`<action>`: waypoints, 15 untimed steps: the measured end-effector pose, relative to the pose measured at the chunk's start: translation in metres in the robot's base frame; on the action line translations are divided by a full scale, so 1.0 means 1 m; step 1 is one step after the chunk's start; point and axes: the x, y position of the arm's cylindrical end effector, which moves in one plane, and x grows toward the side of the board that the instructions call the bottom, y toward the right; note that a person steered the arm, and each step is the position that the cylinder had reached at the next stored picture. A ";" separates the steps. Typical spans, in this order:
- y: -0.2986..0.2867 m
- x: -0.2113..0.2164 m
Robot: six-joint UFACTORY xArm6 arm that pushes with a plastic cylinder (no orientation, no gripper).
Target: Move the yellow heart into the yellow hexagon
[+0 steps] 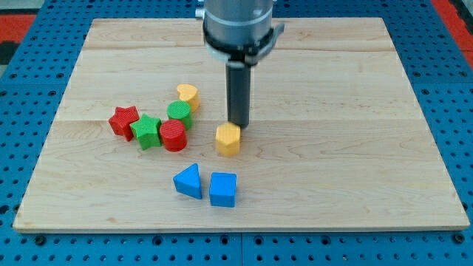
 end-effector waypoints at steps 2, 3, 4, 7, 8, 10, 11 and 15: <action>0.009 -0.020; 0.032 -0.022; 0.044 -0.023; 0.068 -0.023; 0.068 -0.023; 0.068 -0.023; 0.068 -0.038; -0.101 -0.123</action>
